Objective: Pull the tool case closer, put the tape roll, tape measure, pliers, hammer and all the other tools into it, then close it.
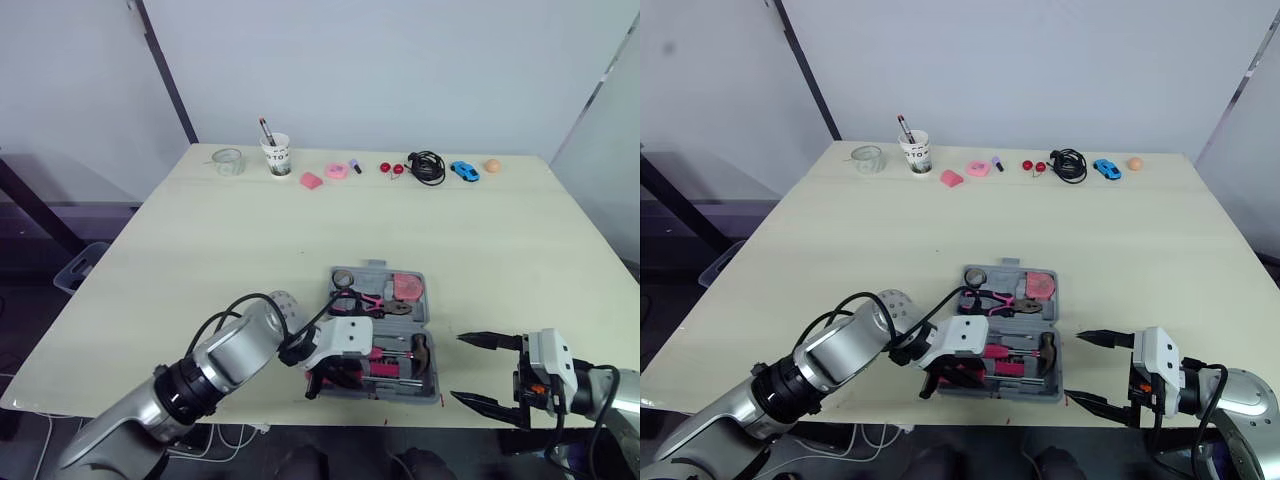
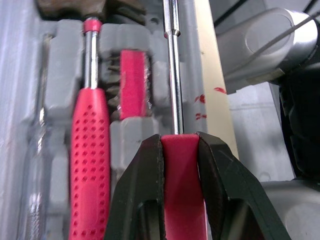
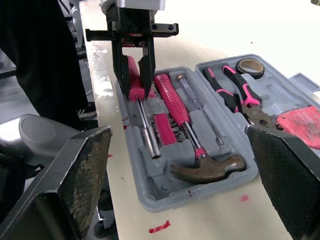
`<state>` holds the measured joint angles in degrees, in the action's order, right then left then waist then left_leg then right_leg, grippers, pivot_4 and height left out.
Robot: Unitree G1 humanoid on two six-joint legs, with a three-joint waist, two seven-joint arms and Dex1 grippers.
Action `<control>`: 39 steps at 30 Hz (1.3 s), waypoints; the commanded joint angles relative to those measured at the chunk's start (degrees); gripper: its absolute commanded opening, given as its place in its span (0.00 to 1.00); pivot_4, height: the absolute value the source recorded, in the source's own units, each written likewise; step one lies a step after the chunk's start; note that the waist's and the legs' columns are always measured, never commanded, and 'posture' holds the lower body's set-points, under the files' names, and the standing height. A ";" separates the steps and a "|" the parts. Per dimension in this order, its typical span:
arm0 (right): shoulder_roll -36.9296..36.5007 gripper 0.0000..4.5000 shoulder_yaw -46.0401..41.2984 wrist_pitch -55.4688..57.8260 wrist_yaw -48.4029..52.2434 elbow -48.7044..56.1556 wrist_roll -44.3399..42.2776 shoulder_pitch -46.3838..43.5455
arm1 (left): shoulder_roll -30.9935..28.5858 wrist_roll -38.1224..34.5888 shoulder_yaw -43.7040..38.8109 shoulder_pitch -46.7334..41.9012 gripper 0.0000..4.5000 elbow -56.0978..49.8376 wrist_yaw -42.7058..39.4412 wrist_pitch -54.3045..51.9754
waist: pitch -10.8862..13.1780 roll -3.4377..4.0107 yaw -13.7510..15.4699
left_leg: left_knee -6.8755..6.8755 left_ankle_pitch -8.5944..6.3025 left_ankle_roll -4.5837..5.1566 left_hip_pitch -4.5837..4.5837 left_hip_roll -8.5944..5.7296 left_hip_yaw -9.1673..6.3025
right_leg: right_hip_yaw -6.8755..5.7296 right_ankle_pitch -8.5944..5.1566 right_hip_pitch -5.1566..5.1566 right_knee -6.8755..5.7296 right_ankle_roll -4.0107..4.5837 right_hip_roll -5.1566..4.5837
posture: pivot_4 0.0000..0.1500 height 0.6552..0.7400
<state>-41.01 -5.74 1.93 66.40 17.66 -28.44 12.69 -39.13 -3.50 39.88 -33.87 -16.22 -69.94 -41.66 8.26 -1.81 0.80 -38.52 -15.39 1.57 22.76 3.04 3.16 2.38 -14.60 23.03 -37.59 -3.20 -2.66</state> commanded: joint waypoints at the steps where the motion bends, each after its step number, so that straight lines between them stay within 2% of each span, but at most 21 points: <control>1: -0.12 1.00 -1.23 -0.39 -0.54 2.65 -0.60 0.62 | 0.32 1.10 1.97 -2.15 0.13 -0.77 -1.44 -1.26 | 0.00 0.00 -0.03 | 0.00 0.00 0.00 0.00 0.00 -0.01 | 0.00 0.00 0.00 0.00 0.00 0.00 | 1.00 1.00; 29: 1.19 1.00 -0.20 -1.23 -2.09 3.16 0.33 1.64 | 7.81 7.21 10.06 -10.89 0.13 5.85 -1.43 -8.70 | 0.00 0.01 0.00 | -0.03 0.00 0.00 0.02 -0.01 -0.08 | -0.01 0.00 -0.01 -0.02 -0.02 0.03 | 1.00 1.00; 39: 0.42 1.00 -0.55 -2.12 -1.25 2.53 1.20 2.96 | 7.84 7.35 11.74 -11.61 0.13 5.81 -2.49 -9.03 | -0.01 0.02 -0.01 | -0.03 0.00 0.01 0.02 -0.02 -0.11 | -0.01 0.00 -0.01 -0.03 -0.02 0.03 | 1.00 1.00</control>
<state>-40.21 -5.38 0.97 64.73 19.29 -27.03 15.51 -31.53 3.28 50.82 -44.58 -9.84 -72.27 -50.69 8.25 -1.79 0.79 -38.55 -15.39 1.58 22.78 3.02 3.05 2.37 -14.59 23.02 -37.62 -3.21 -2.62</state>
